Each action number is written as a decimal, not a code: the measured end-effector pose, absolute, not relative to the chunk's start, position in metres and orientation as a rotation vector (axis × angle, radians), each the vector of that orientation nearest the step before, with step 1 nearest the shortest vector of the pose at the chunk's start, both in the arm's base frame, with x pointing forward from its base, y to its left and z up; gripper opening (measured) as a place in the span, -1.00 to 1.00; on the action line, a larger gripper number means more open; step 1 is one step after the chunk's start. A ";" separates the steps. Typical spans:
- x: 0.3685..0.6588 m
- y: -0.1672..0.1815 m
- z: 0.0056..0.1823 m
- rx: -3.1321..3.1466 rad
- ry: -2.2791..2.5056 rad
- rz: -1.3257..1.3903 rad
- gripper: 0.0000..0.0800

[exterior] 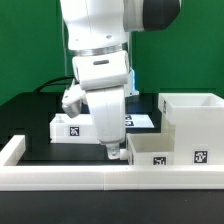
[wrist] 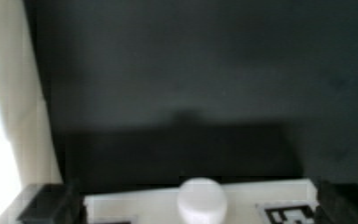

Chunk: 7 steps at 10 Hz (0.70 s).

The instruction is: Assemble drawer

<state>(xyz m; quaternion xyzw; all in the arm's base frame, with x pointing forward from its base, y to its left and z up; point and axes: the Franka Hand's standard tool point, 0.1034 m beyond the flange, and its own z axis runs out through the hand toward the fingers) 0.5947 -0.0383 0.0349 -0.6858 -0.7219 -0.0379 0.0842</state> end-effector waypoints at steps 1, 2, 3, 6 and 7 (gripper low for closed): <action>0.591 -0.039 0.030 -2.009 -2.152 -0.154 0.62; 0.588 -0.044 0.027 -2.028 -2.126 -0.177 0.62; 0.588 -0.045 0.028 -2.036 -2.120 -0.172 0.62; 0.588 -0.042 0.026 -2.018 -2.135 -0.174 0.62; 0.588 -0.035 0.025 -2.007 -2.139 -0.174 0.62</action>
Offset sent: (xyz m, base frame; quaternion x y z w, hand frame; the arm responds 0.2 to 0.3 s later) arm 0.0000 0.0000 0.0000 0.0000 0.0000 0.0000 1.0000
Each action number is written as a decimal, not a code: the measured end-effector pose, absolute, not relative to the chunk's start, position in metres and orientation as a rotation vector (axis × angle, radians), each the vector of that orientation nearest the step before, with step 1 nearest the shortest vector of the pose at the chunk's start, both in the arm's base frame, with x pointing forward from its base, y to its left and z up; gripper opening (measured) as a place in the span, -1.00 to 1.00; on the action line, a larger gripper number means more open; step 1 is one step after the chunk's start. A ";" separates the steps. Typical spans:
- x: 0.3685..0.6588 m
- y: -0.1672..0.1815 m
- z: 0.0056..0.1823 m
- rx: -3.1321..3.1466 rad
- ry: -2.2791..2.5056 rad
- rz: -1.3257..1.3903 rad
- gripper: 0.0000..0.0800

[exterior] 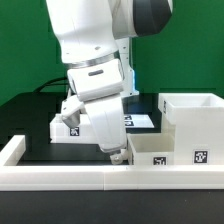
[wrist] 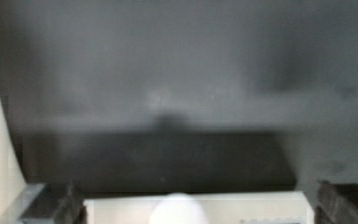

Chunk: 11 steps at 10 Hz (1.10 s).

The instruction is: Assemble drawer

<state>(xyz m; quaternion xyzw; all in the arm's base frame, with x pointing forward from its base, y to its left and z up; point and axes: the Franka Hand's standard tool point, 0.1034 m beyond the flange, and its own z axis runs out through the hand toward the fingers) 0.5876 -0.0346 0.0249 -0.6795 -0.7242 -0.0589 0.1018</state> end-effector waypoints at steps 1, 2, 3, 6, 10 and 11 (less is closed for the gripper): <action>0.588 -0.027 0.025 -1.994 -2.145 -0.173 0.62; 0.588 -0.020 0.025 -1.997 -2.139 -0.170 0.62; 0.589 -0.015 0.025 -2.007 -2.136 -0.163 0.62; 0.590 0.003 0.026 -2.047 -2.081 -0.163 0.62; 0.594 0.023 0.030 -2.073 -2.046 -0.161 0.62; 0.594 0.026 0.030 -2.069 -2.048 -0.160 0.62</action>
Offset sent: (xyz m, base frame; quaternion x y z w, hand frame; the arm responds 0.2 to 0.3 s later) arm -0.0003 0.0277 0.0041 -0.0117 -0.0026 0.0145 0.9998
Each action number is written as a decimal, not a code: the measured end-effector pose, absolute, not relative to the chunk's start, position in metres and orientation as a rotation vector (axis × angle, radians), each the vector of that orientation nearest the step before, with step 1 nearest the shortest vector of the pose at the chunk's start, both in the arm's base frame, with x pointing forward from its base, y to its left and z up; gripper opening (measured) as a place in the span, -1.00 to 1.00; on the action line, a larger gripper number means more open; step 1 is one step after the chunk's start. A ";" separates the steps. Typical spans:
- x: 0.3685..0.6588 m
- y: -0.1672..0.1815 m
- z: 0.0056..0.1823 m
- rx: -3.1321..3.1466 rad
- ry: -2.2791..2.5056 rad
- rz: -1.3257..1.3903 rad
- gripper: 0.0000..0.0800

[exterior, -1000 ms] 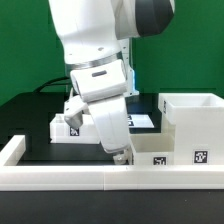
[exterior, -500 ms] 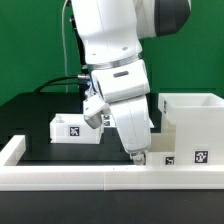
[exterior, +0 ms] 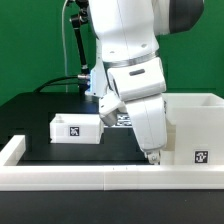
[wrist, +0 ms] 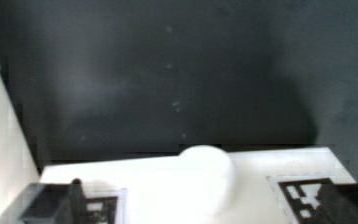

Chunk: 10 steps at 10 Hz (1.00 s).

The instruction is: Assemble drawer

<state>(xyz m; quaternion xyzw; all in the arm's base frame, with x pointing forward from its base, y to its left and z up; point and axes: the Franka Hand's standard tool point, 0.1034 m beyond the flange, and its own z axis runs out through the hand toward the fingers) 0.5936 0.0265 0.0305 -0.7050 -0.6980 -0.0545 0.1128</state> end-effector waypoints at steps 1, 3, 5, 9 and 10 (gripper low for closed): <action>0.593 0.029 0.031 -2.063 -2.051 -0.157 0.62; 0.590 0.030 0.031 -2.038 -2.062 -0.130 0.62; 0.587 0.029 0.030 -2.019 -2.059 -0.108 0.62; 0.591 0.034 0.031 -1.981 -2.070 -0.058 0.62; 0.593 0.034 0.033 -1.984 -2.069 -0.060 0.62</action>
Offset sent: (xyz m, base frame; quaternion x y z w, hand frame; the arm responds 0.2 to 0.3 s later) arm -0.0005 0.0016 0.0027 0.0347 -0.0131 -0.0225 0.9991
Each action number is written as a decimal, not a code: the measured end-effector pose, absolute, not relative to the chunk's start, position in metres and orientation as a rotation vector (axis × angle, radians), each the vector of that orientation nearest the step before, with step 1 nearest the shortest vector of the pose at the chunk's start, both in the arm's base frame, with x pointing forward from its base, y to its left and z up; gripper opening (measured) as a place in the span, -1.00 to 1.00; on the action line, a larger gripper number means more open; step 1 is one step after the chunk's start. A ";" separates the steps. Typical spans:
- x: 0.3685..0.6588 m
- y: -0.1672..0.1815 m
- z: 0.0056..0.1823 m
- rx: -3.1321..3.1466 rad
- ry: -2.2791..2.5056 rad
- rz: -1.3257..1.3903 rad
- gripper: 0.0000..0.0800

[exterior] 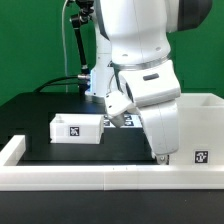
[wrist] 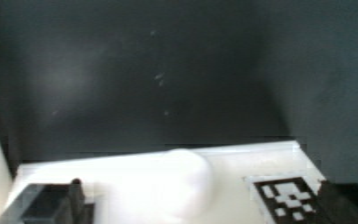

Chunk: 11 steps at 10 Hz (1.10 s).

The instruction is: Assemble drawer

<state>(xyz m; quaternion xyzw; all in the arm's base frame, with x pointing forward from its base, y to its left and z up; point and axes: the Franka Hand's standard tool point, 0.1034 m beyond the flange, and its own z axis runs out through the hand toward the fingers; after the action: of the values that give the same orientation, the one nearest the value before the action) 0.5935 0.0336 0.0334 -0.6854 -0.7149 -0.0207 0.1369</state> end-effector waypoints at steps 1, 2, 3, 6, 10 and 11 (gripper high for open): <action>0.594 0.029 0.034 -1.991 -2.067 -0.063 0.62; 0.593 0.018 0.031 -2.006 -2.058 -0.058 0.62; 0.590 0.002 0.029 -2.020 -2.060 -0.059 0.62; 0.567 -0.046 0.042 -2.182 -2.033 -0.121 0.62; 0.515 -0.075 0.058 -2.321 -1.989 -0.140 0.62; 0.501 -0.080 0.060 -2.347 -1.985 -0.146 0.62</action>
Offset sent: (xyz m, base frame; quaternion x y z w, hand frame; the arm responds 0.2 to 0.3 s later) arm -0.0213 -0.0655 0.0063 -0.0345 -0.0259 0.0111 0.9990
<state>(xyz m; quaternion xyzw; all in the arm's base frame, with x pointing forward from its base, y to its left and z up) 0.5012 -0.0804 0.0597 -0.7623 -0.6447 -0.0473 0.0324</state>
